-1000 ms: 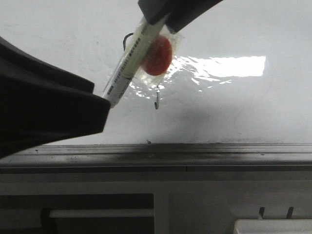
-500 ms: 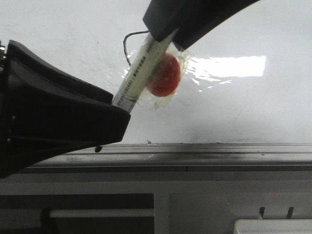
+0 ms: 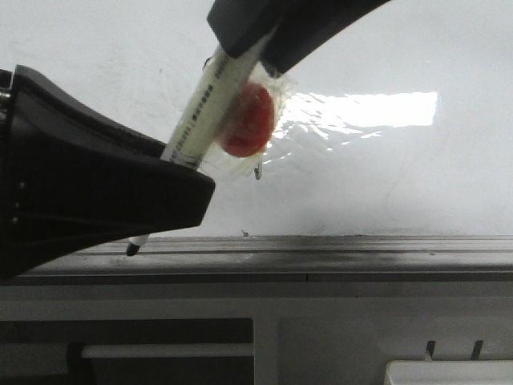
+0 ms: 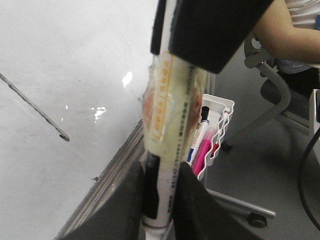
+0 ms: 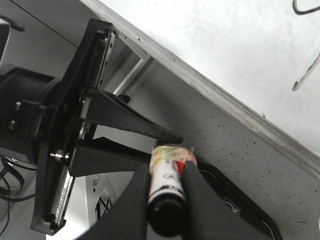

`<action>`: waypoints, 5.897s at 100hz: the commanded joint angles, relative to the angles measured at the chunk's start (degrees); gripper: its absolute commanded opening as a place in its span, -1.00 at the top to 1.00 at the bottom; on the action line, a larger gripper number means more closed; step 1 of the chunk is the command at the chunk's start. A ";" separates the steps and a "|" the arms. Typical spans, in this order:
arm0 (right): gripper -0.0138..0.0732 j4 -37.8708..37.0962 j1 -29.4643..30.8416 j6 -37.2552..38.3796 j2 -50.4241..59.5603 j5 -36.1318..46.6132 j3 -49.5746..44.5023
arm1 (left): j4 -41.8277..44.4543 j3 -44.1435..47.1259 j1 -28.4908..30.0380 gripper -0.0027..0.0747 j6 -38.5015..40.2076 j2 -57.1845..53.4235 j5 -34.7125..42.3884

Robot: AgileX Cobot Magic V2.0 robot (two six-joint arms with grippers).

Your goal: Write number 9 on whiteboard

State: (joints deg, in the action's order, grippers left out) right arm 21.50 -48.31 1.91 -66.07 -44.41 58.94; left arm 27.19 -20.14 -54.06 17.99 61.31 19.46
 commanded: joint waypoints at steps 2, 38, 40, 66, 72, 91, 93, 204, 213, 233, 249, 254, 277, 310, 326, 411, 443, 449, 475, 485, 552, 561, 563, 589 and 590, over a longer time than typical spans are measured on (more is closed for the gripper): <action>0.82 1.15 -0.01 -0.19 0.83 2.24 1.96 | -2.42 -1.79 -0.05 0.98 0.98 -0.62 4.46; -0.40 0.38 0.10 -0.89 0.83 3.12 1.96 | -24.26 -1.79 1.46 0.98 -2.84 -0.62 3.62; -0.39 0.38 0.10 -0.89 0.83 3.13 1.96 | -25.98 -1.79 1.90 0.98 -4.02 -0.62 3.84; -0.38 0.38 0.10 -0.44 0.83 1.97 1.96 | -41.19 -1.79 7.14 0.98 -11.19 -0.48 4.27; -0.38 0.38 0.10 -0.44 0.83 2.35 1.96 | -42.25 -1.79 7.78 0.98 -11.19 -0.24 4.27; -0.38 0.38 0.10 -0.44 0.83 2.81 1.96 | -50.56 -1.79 8.13 0.98 -11.19 3.17 4.36; -0.38 0.38 0.10 -0.44 0.83 2.81 1.96 | -50.56 -1.79 8.13 0.98 -11.19 3.55 4.36; -0.38 2.17 0.10 -0.19 0.83 1.64 1.96 | -56.66 -1.79 8.13 0.08 -10.56 5.76 6.00; -0.38 2.17 0.10 -0.19 0.83 1.71 1.96 | -56.54 -1.79 8.13 0.05 -10.56 5.76 6.00; -0.38 2.17 0.10 -0.19 0.83 1.79 1.96 | -54.71 -1.79 8.13 0.05 -10.56 3.97 6.05; -0.26 -0.29 0.10 -0.46 1.06 5.08 1.96 | -54.00 -1.79 8.13 0.06 -10.56 -0.13 5.94; -0.05 -1.37 0.10 -0.46 1.44 6.40 1.96 | -52.40 -1.79 8.13 0.06 -10.56 -1.85 5.83; 0.84 -2.75 0.00 -0.46 4.62 13.87 -2.40 | -40.27 -1.79 8.13 0.39 -10.56 -12.75 5.23; 0.84 -15.37 -0.25 -5.26 17.39 33.00 -19.36 | -32.00 3.88 8.13 0.98 -10.95 -29.77 -0.22; 0.84 -17.01 -0.25 -5.26 26.23 41.69 -30.07 | -31.90 10.66 8.13 0.98 -10.95 -37.11 -2.09; 0.84 -12.94 -0.25 -5.26 51.84 33.10 -46.50 | -31.90 19.75 8.13 0.98 -11.21 -43.71 -2.55; 0.84 -12.94 -0.25 -5.26 62.09 28.39 -46.50 | -31.80 19.75 8.13 0.98 -11.21 -43.71 -2.55; 0.84 -12.94 -0.25 -5.26 63.36 28.19 -46.50 | -31.80 19.75 8.13 0.98 -11.21 -43.71 -2.55; 0.84 -12.21 -0.25 -5.26 63.81 29.45 -46.50 | -31.90 19.75 8.13 0.98 -11.21 -43.71 -0.39; 0.84 -12.21 -0.25 -5.26 63.81 29.68 -46.50 | -31.90 19.75 8.13 0.98 -11.21 -43.71 -0.50; 0.84 -12.21 -0.25 -5.26 63.81 29.68 -46.50 | -31.90 19.75 8.13 0.98 -11.21 -43.71 -0.50; 0.84 -12.21 -0.25 -5.26 63.81 29.68 -46.50 | -31.90 19.75 8.13 0.98 -11.21 -43.71 -0.58; 0.84 -12.21 -0.25 -5.26 63.81 29.68 -46.50 | -31.90 19.75 8.13 0.98 -11.21 -43.71 -0.58; 0.84 -12.21 -0.25 -5.26 63.81 29.68 -46.50 | -32.63 22.73 8.58 0.98 -11.21 -46.51 -2.50; 0.84 -12.21 -0.25 -5.26 63.81 29.68 -46.50 | -32.95 22.73 8.67 0.98 -11.21 -46.86 -3.04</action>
State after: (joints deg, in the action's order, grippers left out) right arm 9.16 -48.53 -2.92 -1.84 -19.51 11.02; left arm -4.76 0.26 -45.91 6.67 16.14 14.34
